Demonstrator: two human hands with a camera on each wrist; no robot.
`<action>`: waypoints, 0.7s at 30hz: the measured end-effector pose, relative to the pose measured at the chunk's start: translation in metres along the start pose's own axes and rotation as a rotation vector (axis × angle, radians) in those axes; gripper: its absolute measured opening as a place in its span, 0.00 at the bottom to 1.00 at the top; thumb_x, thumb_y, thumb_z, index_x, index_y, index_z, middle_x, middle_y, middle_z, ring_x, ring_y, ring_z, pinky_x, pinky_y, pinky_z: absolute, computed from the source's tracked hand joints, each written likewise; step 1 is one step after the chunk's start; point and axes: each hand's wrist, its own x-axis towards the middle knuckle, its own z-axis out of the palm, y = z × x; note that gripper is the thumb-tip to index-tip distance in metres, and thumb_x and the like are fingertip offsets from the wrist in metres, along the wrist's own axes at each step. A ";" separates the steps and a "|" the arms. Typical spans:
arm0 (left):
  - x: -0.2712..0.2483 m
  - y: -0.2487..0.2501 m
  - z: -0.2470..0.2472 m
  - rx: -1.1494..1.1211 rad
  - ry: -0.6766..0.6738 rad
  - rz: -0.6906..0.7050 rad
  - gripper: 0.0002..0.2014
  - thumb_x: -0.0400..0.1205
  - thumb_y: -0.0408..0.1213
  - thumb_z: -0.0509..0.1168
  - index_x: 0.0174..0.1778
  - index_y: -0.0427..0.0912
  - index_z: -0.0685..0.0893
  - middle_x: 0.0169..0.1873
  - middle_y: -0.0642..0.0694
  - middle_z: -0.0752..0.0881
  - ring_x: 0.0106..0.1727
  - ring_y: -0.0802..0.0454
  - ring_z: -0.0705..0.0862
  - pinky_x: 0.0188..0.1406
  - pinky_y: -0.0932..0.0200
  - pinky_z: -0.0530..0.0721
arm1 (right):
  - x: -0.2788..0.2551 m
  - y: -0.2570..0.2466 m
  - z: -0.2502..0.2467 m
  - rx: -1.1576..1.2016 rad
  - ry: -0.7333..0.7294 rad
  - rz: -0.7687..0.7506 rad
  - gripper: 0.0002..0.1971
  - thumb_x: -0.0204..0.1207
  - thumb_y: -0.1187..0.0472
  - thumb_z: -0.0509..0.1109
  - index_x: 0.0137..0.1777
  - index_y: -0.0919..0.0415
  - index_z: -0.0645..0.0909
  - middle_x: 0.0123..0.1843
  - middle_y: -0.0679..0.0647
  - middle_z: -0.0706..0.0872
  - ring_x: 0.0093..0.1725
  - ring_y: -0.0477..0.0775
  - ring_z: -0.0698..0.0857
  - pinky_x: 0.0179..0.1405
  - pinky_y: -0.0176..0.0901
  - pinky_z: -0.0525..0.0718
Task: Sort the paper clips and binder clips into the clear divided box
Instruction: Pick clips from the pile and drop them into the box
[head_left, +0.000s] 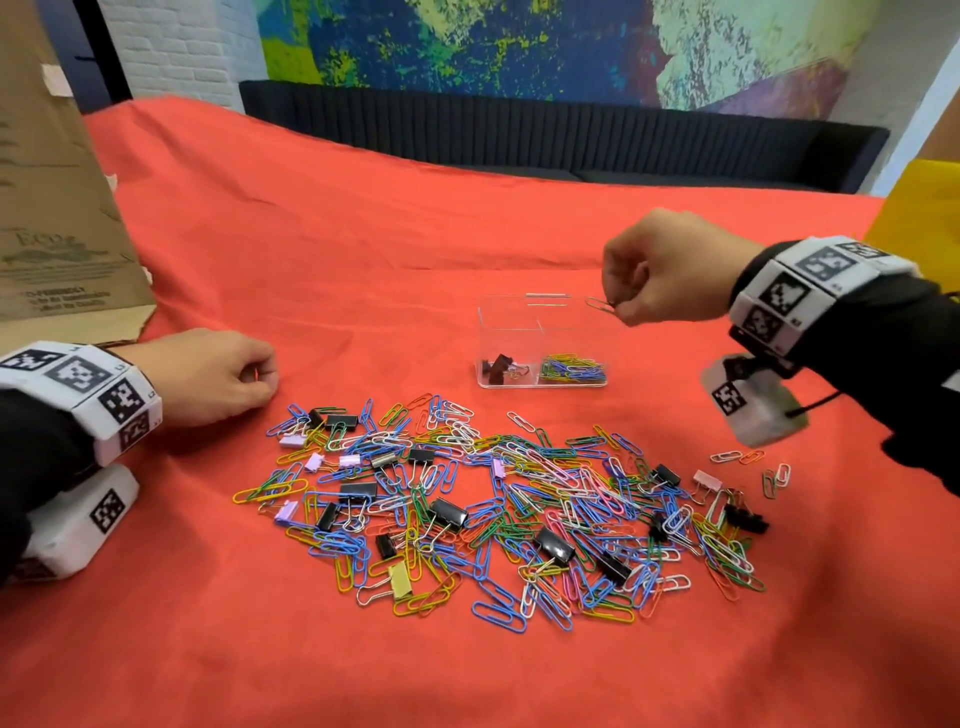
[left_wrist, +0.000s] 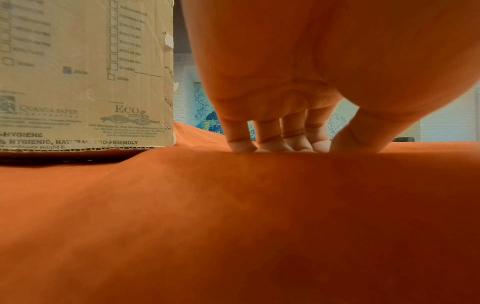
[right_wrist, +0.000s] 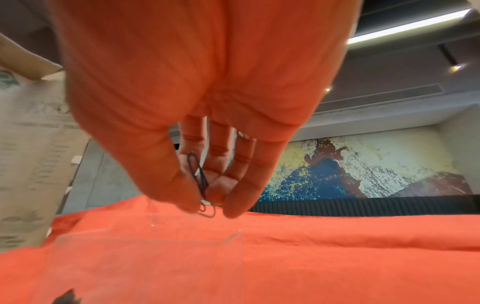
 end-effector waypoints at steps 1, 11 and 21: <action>0.000 0.000 0.000 -0.003 -0.002 0.000 0.06 0.80 0.43 0.65 0.38 0.50 0.80 0.32 0.55 0.86 0.36 0.54 0.82 0.45 0.58 0.80 | 0.004 -0.002 0.003 -0.003 0.012 -0.007 0.08 0.61 0.65 0.78 0.32 0.51 0.84 0.30 0.46 0.86 0.34 0.49 0.86 0.42 0.43 0.84; -0.001 0.003 -0.001 0.006 0.006 -0.008 0.06 0.80 0.43 0.65 0.38 0.50 0.80 0.32 0.55 0.86 0.35 0.56 0.82 0.44 0.58 0.79 | -0.021 0.020 -0.001 0.024 0.015 -0.028 0.09 0.64 0.65 0.79 0.35 0.47 0.88 0.31 0.40 0.89 0.33 0.41 0.88 0.42 0.36 0.80; -0.002 0.004 0.001 -0.021 0.013 -0.017 0.06 0.80 0.41 0.66 0.37 0.49 0.82 0.31 0.53 0.86 0.35 0.52 0.83 0.41 0.58 0.78 | -0.107 0.067 0.020 -0.100 -0.642 -0.011 0.30 0.51 0.51 0.80 0.54 0.29 0.78 0.54 0.34 0.80 0.43 0.40 0.87 0.48 0.45 0.87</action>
